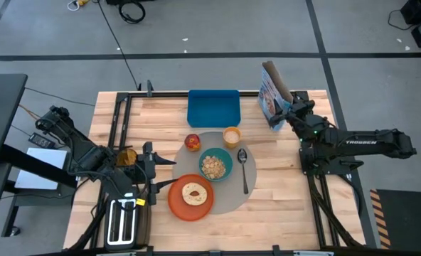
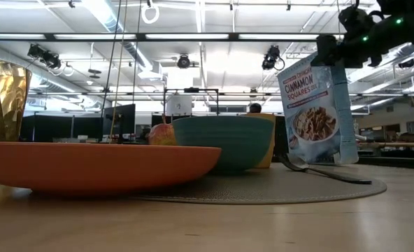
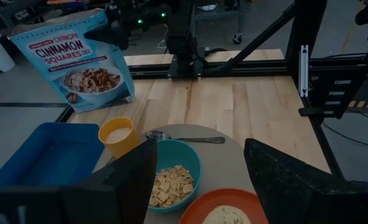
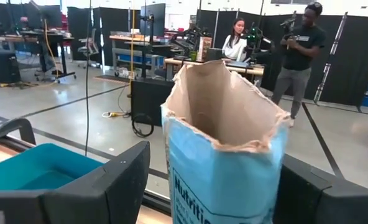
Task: Arrange a breakfast setting
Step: Pour the cereal into the green bowl
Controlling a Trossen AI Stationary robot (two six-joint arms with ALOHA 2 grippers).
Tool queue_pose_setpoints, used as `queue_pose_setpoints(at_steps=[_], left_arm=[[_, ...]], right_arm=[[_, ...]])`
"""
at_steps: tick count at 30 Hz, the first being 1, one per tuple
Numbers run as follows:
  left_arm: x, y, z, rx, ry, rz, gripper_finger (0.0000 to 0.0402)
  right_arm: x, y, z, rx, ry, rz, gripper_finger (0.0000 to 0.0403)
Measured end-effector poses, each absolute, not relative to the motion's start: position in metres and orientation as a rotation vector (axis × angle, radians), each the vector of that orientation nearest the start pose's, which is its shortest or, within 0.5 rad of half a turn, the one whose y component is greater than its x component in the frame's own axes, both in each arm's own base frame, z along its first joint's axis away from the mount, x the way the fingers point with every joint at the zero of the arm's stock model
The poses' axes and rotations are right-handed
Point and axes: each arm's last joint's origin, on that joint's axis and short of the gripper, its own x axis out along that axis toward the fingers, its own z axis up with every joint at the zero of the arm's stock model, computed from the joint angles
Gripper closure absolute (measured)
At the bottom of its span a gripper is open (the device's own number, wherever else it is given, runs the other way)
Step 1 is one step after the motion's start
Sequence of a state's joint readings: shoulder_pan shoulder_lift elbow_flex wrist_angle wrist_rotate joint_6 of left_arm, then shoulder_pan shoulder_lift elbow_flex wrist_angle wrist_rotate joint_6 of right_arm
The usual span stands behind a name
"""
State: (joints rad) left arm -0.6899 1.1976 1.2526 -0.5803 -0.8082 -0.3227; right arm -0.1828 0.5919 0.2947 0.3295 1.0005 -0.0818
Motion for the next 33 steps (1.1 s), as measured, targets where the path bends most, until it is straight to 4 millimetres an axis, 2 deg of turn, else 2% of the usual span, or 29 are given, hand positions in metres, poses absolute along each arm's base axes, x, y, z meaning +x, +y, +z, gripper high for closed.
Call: queue_pose_setpoints(at_steps=[13, 33], left_arm=[[0.199, -0.137, 0.379, 0.035, 0.359, 0.176, 0.0153], [0.199, -0.137, 0.379, 0.035, 0.359, 0.176, 0.0153]], right_arm=[[0.120, -0.035, 0.254, -0.017, -0.115, -1.017, 0.0124], [0.116, -0.032, 0.257, -0.033, -0.124, -1.019, 0.0124]])
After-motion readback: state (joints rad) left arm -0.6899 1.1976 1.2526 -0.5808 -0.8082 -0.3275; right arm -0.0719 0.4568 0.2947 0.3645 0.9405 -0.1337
